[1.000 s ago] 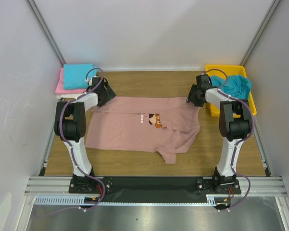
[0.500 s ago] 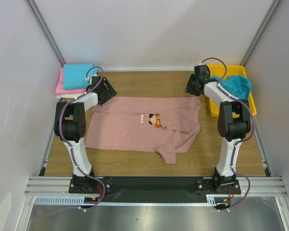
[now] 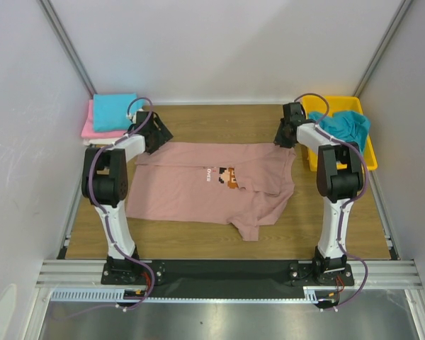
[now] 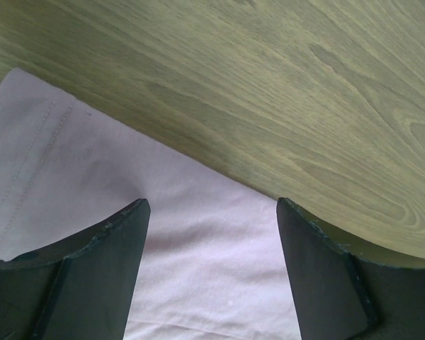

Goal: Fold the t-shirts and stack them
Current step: Fold the tshirt

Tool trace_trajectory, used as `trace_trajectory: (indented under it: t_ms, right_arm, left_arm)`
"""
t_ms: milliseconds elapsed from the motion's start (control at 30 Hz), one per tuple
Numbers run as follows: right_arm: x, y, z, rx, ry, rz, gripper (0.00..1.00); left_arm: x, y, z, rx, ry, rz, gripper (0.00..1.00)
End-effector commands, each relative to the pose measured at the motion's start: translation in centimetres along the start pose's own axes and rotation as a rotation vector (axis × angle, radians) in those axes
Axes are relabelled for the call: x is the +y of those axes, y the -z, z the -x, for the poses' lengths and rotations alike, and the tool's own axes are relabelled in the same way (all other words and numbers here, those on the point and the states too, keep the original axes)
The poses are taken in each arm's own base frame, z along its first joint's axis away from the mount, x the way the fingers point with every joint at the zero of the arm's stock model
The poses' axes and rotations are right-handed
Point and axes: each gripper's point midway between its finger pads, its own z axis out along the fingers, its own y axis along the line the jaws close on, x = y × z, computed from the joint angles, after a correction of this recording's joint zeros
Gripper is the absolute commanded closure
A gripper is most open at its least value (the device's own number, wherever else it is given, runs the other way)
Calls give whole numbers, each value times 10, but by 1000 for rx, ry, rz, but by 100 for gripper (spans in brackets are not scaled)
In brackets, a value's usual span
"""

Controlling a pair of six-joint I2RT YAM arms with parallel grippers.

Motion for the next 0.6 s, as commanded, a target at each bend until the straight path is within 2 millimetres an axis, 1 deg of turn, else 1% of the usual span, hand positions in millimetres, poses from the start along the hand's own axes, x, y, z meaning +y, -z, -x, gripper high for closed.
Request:
trace_trajectory:
  t_ms: [0,33,200,333,400,433,467,500,567]
  right_arm:
    - [-10,-8,-2,1,-10,-46,70]
    - [-12,-10,-2,4,-9,-50,70]
    - [-23,-23,-6,25,-16,-88,72]
    - [-32,-35,-2,18,-15,-110,72]
    - [-38,-43,6,8,-17,-122,72]
    - [-38,-47,8,11,-15,-123,72]
    - [-42,-48,12,14,-25,-133,72]
    - [-39,-54,18,9,-32,-116,72]
    - [-37,-59,26,4,-38,-107,72]
  left_arm:
    - [-12,-4,12,-21,43,-8,22]
    - [-11,-5,14,-23,50,0,21]
    - [-4,-14,7,8,114,33,22]
    - [2,-22,4,19,153,51,21]
    - [2,-28,4,27,164,58,22]
    - [3,-30,5,30,168,62,22]
    - [2,-31,6,31,173,61,22]
    - [0,-34,9,28,176,57,21]
    - [2,-42,6,39,183,65,22]
